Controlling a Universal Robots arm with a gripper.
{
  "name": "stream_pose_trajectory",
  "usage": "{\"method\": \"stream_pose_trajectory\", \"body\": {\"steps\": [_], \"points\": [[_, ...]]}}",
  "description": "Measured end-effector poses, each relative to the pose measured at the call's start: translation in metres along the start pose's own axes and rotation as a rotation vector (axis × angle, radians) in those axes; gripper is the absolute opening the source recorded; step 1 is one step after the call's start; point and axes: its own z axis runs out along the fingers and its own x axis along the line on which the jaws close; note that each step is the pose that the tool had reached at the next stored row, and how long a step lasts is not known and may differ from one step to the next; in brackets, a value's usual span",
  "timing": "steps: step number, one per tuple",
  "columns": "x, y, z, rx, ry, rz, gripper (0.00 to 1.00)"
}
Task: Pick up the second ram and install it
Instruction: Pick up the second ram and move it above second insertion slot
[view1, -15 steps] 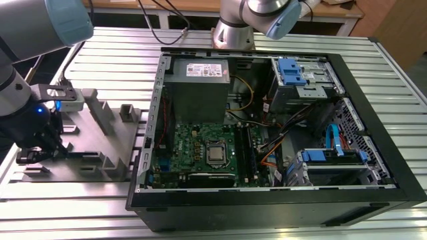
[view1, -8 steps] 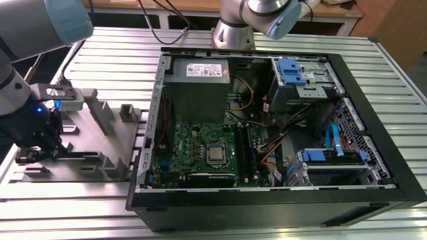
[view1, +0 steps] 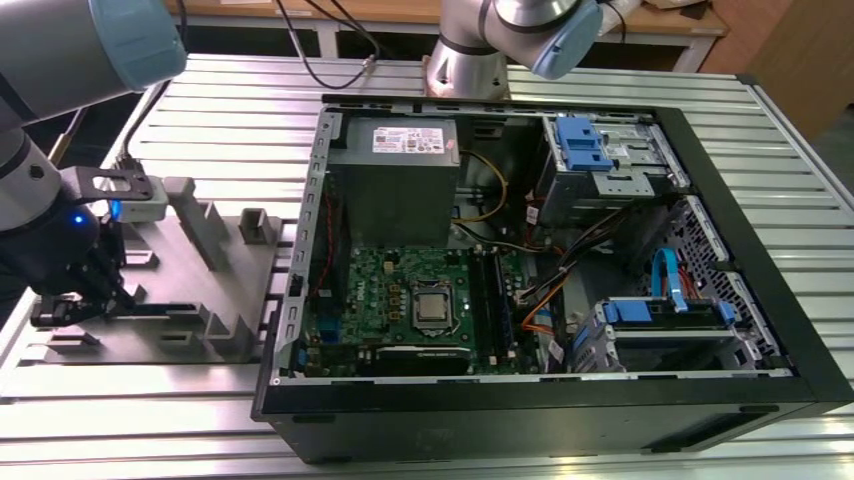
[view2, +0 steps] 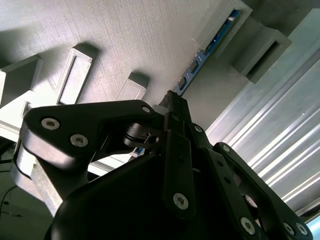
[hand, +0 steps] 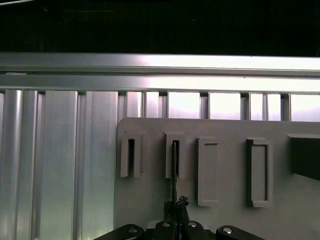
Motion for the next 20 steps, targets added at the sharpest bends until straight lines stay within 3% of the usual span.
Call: {"method": "stream_pose_trajectory", "body": {"steps": [6, 20], "points": [[-0.0001, 0.0002, -0.0072, -0.0001, 0.0, 0.0, 0.08], [-0.0007, 0.0008, -0.0374, 0.0011, -0.0003, 0.0, 0.08]]}}
